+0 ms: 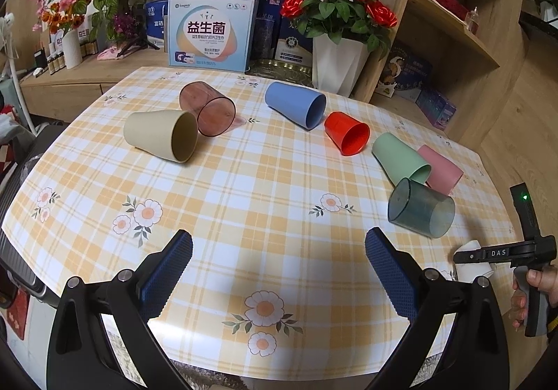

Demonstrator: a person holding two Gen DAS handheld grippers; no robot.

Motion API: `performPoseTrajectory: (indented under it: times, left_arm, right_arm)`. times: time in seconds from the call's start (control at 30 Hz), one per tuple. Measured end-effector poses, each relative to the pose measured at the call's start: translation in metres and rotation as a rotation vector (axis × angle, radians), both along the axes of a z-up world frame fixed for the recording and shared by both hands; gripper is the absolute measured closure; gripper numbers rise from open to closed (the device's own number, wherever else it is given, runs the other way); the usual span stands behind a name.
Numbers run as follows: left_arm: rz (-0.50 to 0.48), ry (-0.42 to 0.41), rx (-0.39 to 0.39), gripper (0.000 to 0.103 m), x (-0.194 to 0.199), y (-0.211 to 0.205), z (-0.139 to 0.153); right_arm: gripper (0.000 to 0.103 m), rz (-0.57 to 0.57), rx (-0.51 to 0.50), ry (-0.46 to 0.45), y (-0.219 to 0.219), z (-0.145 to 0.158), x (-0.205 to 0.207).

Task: Flip cup upside down
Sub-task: 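Close the right gripper around the upside-down white cup, then carry the white cup rim-down and lower it onto the table with the right gripper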

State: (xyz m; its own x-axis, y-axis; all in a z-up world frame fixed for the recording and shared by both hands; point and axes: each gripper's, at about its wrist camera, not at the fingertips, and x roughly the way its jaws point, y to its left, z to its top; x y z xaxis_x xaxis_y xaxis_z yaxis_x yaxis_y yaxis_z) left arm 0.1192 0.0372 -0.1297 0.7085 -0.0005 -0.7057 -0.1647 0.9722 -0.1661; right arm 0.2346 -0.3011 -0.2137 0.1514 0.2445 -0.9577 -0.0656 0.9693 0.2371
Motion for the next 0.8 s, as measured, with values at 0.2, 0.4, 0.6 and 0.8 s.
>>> performPoseTrajectory:
  times: [0.2, 0.4, 0.6, 0.8]
  left_arm:
    - [-0.011, -0.012, 0.009, 0.006, -0.003, -0.007, 0.004]
    - [-0.010, -0.017, 0.015, 0.006, -0.008, -0.013, 0.007]
    - [0.007, -0.028, 0.019, 0.006, -0.012, -0.014, 0.012]
    - [0.027, -0.039, 0.015, 0.006, -0.015, -0.013, 0.014]
  right_arm:
    - [0.050, 0.005, 0.005, -0.074, -0.004, 0.011, -0.015]
    - [0.050, -0.011, 0.014, -0.158, -0.016, 0.025, -0.033]
    - [0.050, -0.038, 0.025, -0.246, -0.029, 0.035, -0.057]
    - [0.050, -0.010, -0.055, -0.415, -0.030, 0.050, -0.086]
